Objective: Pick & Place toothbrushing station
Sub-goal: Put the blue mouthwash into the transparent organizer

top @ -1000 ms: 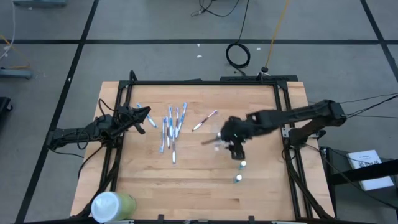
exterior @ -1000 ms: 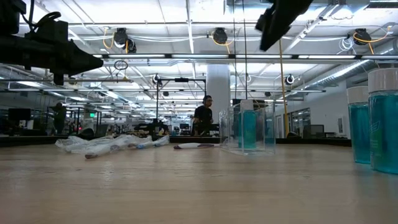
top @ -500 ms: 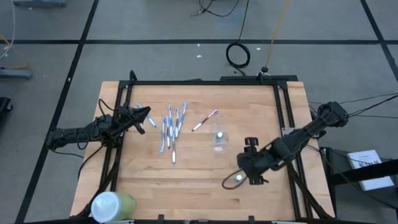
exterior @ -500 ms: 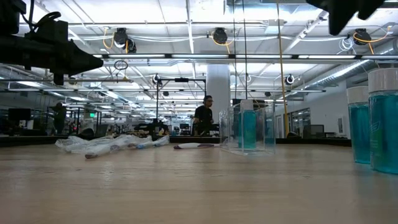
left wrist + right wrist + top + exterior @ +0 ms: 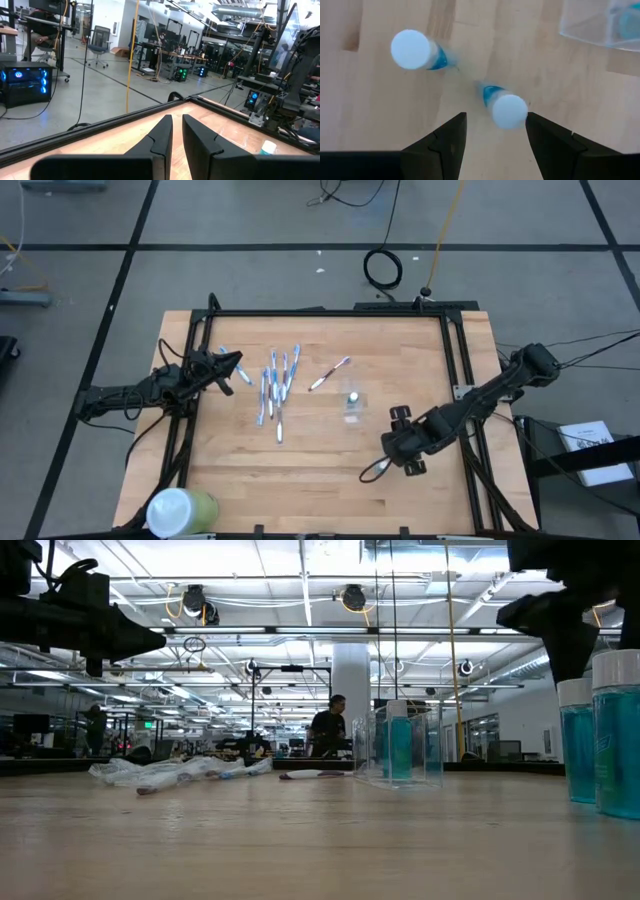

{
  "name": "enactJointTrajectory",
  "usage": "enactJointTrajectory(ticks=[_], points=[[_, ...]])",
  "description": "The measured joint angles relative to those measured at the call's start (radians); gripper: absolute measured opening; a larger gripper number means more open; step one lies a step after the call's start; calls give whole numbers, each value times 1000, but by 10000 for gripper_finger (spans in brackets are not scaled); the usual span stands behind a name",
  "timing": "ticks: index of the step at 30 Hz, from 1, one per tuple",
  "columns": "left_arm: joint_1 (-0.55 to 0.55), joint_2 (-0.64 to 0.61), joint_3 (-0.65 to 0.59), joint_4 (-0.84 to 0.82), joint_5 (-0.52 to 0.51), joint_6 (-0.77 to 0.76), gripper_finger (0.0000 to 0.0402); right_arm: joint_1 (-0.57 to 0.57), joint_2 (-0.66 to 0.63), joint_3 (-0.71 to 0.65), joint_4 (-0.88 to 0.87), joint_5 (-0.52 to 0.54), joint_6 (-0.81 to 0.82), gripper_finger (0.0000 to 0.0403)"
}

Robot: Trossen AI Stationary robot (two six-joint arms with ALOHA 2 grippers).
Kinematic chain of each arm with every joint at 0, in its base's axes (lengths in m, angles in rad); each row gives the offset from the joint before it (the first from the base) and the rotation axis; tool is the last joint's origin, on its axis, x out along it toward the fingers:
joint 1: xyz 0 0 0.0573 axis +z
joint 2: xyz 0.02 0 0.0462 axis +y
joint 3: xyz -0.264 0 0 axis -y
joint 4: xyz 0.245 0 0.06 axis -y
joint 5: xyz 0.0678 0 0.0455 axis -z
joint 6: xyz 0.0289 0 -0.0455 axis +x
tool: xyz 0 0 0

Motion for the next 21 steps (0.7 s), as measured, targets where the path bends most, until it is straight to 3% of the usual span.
enactJointTrajectory(ticks=[21], points=[[0, 0, 0, 0, 0, 0, 47, -65, 0, -100, 161, -57, -174, 199]])
